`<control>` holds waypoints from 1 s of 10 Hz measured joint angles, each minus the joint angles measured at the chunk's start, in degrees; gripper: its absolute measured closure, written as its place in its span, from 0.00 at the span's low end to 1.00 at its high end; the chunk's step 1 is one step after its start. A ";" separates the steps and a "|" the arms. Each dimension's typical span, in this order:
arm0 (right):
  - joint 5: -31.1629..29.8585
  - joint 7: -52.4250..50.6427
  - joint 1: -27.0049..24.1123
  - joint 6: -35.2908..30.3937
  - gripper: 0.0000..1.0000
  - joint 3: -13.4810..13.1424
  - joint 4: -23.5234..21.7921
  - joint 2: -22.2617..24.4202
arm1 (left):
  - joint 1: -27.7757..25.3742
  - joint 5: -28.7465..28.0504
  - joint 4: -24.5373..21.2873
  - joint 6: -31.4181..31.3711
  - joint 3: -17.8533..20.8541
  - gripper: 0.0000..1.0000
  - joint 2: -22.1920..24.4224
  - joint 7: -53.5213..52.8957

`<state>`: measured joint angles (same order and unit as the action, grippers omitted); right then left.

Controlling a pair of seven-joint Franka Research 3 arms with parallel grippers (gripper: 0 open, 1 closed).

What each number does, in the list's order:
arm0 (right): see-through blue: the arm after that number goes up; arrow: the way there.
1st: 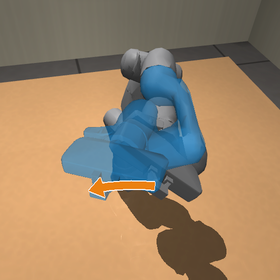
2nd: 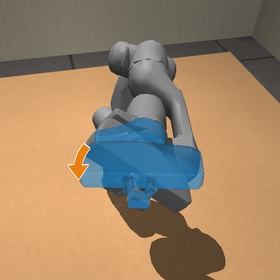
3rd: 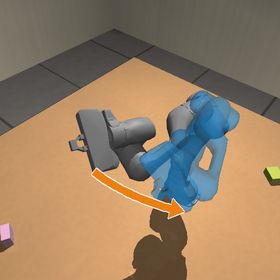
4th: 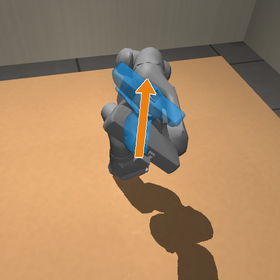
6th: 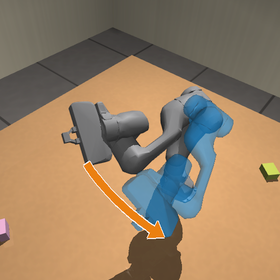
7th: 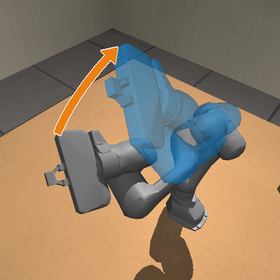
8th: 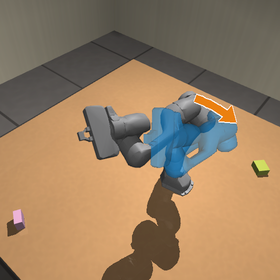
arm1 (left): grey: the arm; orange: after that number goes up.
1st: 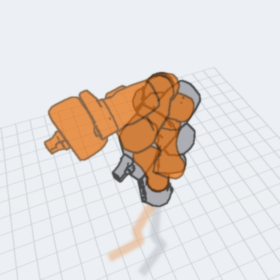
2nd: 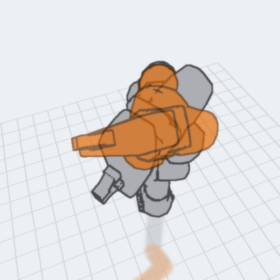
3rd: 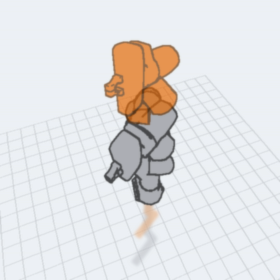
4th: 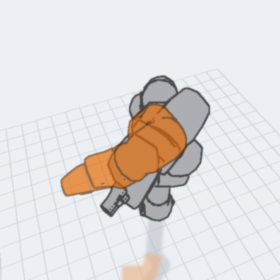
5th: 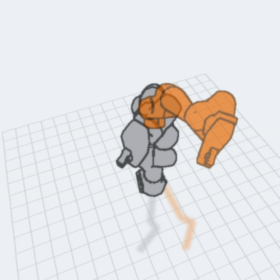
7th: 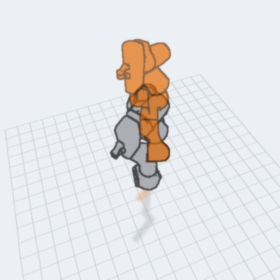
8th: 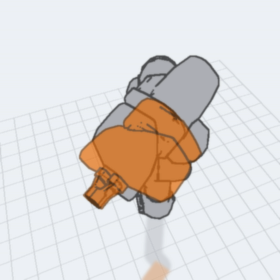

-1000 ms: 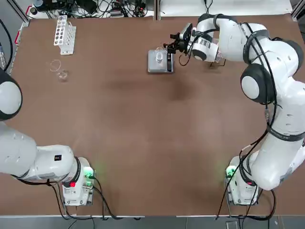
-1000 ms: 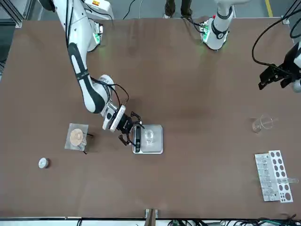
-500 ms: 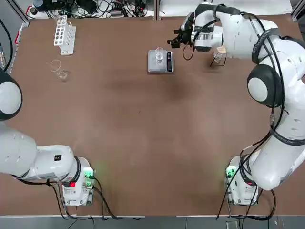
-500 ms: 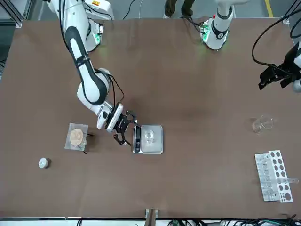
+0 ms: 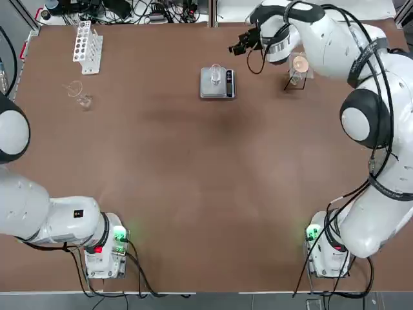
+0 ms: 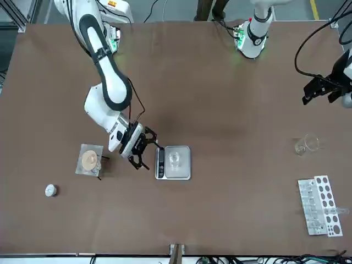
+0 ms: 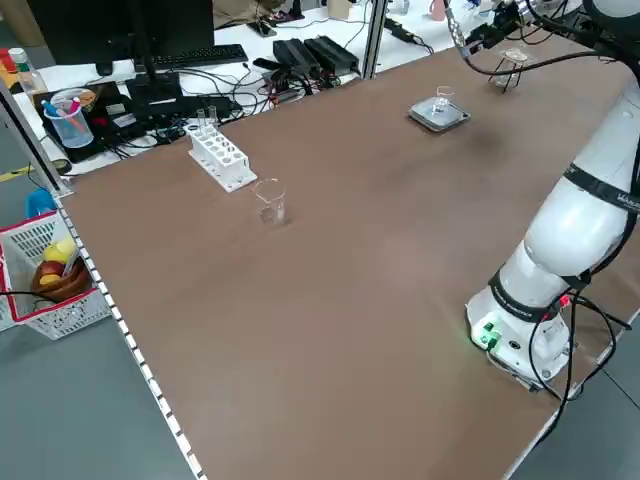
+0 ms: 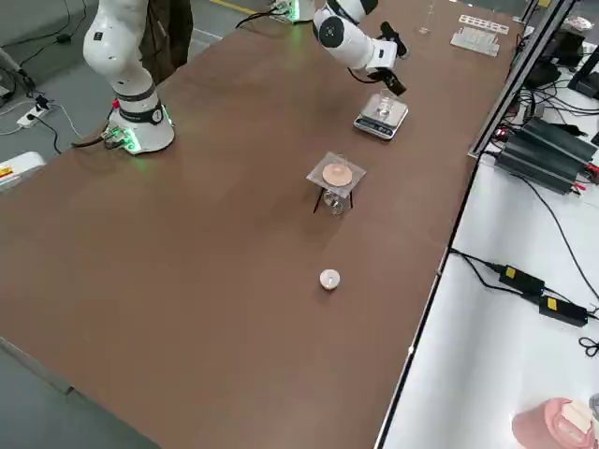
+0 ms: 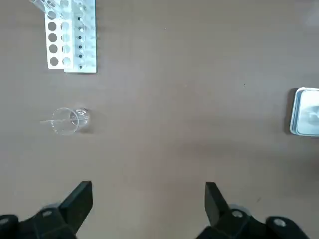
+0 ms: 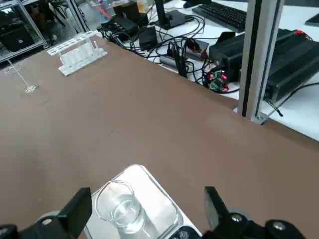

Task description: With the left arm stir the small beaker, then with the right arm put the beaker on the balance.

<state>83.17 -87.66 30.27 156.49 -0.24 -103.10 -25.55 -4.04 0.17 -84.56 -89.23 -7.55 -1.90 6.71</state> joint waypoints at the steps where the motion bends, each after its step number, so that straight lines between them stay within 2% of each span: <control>1: -3.47 5.60 -0.02 0.20 0.00 -0.11 0.00 0.40 | 0.00 0.00 0.00 0.00 0.00 0.00 0.00 0.00; 3: -8.79 15.92 -0.06 0.32 0.00 -0.30 -0.03 1.42 | 0.00 0.00 0.00 0.00 0.00 0.00 0.00 0.00; 7: -26.06 43.13 -1.15 0.13 0.00 -1.06 -0.28 3.80 | 0.00 0.00 0.00 0.00 0.00 0.00 0.00 0.00; 8: -30.65 51.78 -1.45 -0.98 0.00 -1.37 -0.30 4.38 | 0.00 0.00 0.00 0.00 0.00 0.00 0.00 0.00; 10: -35.56 64.02 -1.91 -5.11 0.00 -2.45 -0.30 6.02 | -0.01 0.00 0.00 0.00 0.00 0.00 0.00 0.00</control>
<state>47.61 -23.64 28.36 151.38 -2.69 -103.39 -19.53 -4.05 0.17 -84.56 -89.23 -7.55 -1.90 6.71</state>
